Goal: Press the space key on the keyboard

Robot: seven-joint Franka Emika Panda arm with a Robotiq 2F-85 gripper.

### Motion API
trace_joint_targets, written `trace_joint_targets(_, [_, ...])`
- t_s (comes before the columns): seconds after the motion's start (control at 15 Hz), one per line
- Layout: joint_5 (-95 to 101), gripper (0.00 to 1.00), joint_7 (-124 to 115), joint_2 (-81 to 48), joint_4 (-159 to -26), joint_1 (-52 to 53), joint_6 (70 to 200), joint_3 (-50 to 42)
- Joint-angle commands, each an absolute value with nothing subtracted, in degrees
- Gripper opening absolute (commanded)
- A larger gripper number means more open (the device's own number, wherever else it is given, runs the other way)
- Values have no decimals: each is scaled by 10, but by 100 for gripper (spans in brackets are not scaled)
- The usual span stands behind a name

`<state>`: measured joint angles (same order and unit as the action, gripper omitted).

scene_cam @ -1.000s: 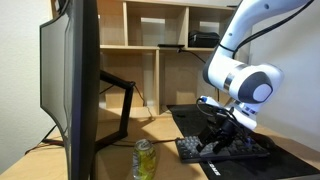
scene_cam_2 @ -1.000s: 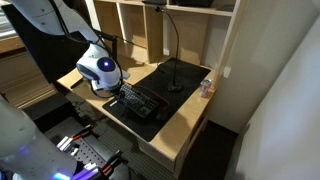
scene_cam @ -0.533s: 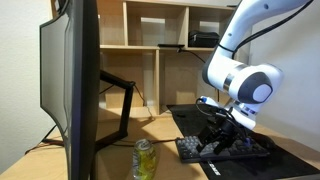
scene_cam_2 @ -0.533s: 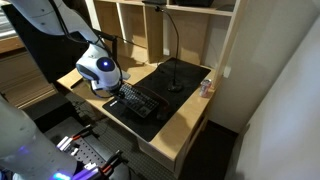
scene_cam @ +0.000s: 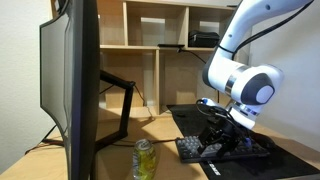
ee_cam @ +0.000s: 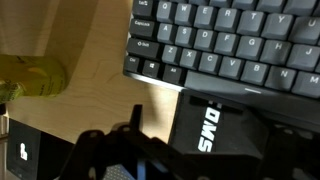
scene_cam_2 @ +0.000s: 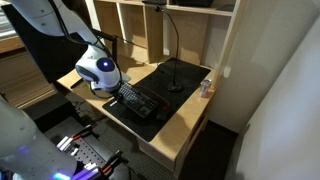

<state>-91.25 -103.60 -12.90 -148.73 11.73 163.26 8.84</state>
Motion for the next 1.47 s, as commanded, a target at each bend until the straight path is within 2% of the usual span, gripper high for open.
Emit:
trace_joint_targets(0.0, [-914,100,-1062,-131,-1486,121,1646,88])
trace_joint_targets(0.47, [-980,100,-1026,-126,-1470,119,1650,89])
trace_joint_targets(0.87, [-954,100,-1050,-129,-1479,117,1642,87])
trace_joint_targets(1.07, [-840,100,-1116,-135,-1506,120,1632,86])
trace_joint_targets(1.4, [-868,100,-1060,-125,-1487,115,1662,89])
